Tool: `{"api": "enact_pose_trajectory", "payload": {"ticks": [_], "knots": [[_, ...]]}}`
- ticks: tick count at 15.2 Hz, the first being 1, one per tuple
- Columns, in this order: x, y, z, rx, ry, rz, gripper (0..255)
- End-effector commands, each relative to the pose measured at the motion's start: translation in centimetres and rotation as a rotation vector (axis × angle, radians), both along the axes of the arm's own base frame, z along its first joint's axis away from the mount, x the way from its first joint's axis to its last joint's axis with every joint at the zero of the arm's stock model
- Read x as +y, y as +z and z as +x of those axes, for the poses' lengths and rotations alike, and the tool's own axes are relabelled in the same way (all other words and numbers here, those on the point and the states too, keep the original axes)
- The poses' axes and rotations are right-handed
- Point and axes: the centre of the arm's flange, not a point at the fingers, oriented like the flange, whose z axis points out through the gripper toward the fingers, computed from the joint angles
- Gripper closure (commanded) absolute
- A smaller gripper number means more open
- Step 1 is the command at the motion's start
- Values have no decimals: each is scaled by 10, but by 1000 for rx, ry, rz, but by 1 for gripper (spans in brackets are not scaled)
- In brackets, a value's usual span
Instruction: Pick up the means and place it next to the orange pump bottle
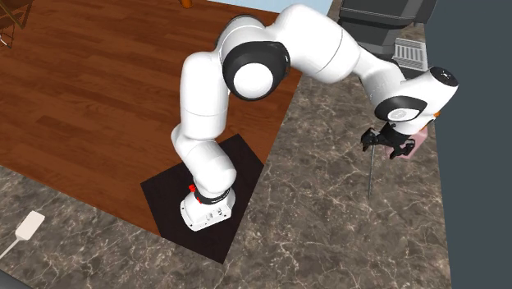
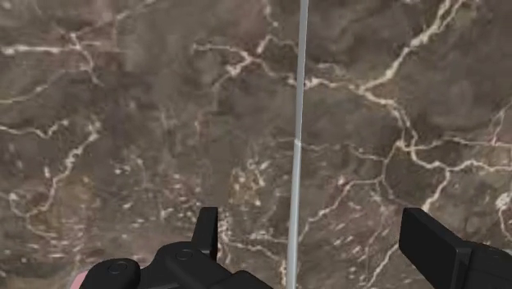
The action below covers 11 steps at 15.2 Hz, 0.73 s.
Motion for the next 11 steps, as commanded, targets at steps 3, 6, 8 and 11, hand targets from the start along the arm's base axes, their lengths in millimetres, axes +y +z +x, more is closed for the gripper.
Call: {"api": "enact_pose_trajectory", "payload": {"ticks": [3, 6, 8, 11], "knots": [[-1, 44, 0, 0, 0, 0, 0], [-1, 44, 0, 0, 0, 0, 0], [-1, 44, 0, 0, 0, 0, 0], [-1, 44, 0, 0, 0, 0, 0]]}}
